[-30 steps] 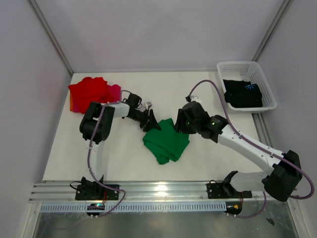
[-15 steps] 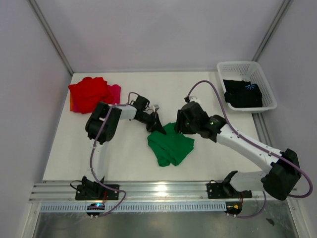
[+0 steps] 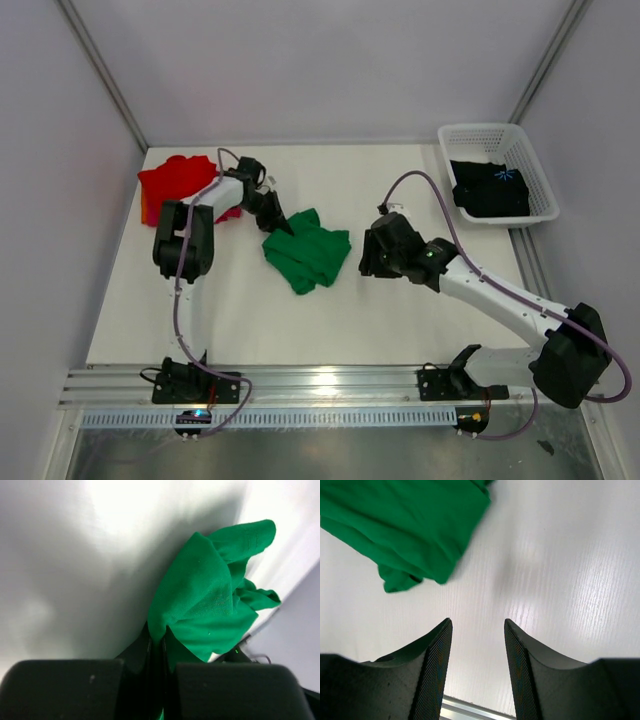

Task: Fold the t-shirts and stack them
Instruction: Put the neatly folded tshirt into the corner of the board with the left arm

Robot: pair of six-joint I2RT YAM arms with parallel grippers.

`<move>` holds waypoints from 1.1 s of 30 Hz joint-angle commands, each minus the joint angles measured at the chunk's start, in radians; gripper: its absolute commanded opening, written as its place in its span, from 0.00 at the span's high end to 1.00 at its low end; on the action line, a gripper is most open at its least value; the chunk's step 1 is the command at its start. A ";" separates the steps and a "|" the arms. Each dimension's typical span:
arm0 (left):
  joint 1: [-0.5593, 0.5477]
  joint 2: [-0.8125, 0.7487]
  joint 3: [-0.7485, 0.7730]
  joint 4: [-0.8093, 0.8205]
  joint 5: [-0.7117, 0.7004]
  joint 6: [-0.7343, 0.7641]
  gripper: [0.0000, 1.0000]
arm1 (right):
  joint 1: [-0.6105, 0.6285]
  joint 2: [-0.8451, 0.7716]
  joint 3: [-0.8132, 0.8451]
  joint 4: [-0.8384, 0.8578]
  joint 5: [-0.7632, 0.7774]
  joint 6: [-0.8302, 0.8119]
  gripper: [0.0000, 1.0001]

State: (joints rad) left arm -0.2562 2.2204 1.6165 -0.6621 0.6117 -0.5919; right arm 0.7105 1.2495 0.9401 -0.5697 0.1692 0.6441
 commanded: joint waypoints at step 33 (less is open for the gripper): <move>0.187 -0.076 0.851 -0.456 -0.415 0.234 1.00 | -0.029 0.166 -0.018 0.182 -0.140 -0.054 0.49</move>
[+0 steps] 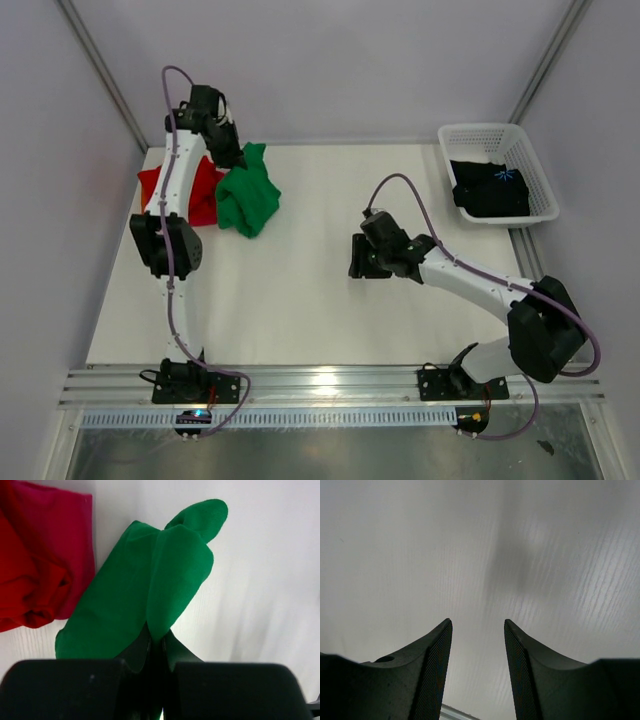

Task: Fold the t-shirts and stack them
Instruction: Put the neatly folded tshirt into the corner of the board with the left arm

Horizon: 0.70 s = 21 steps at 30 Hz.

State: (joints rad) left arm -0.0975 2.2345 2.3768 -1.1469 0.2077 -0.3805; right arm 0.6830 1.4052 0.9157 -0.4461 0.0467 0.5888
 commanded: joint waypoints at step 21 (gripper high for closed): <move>0.418 -0.020 0.068 0.294 0.176 -0.185 1.00 | -0.002 0.054 0.009 0.047 -0.073 0.040 0.49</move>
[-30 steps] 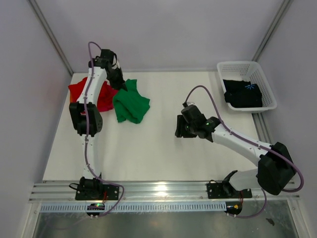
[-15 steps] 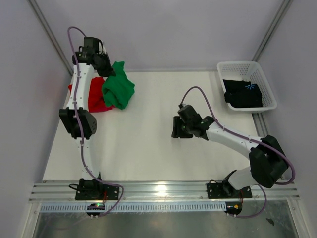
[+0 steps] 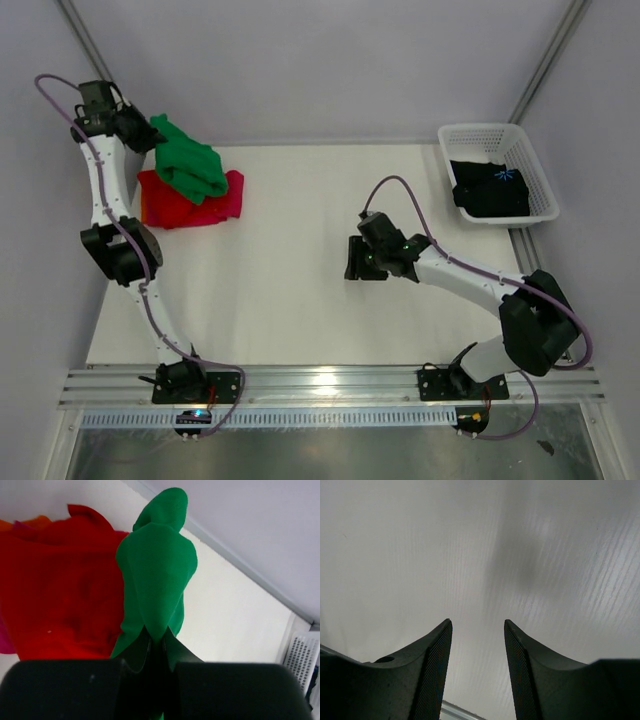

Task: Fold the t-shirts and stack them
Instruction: Put the neatly folded tshirt into the corner of the board with the left arm

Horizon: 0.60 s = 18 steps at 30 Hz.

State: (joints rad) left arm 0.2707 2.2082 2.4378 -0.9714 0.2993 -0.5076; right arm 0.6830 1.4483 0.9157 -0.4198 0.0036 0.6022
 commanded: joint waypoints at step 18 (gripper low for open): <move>0.121 0.130 -0.129 0.079 0.143 -0.022 0.47 | -0.002 0.058 0.043 0.007 -0.022 0.045 0.49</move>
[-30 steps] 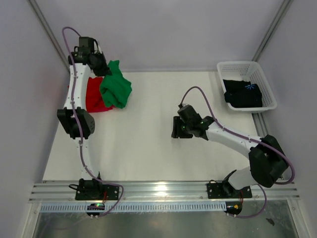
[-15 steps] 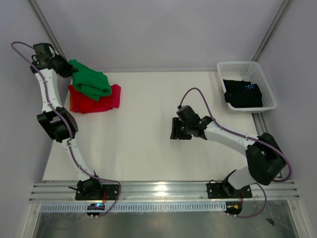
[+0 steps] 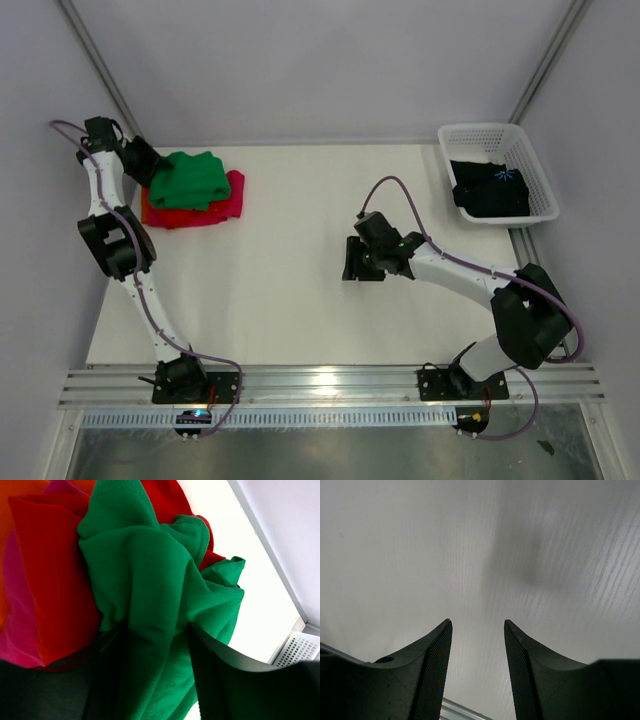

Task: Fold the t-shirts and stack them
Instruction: Put the neatly folded tshirt into the corner of the board with the left arm

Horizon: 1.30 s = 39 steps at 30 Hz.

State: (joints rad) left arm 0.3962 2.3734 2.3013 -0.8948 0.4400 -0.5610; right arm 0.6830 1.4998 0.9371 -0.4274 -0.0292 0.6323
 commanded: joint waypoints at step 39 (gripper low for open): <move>-0.083 -0.086 0.069 0.010 -0.041 0.012 0.41 | 0.000 0.027 -0.066 0.061 -0.031 0.067 0.50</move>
State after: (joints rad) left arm 0.3344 2.3703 2.3199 -0.9512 0.3489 -0.5156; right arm 0.6830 1.5574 0.8764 -0.3885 -0.0731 0.6727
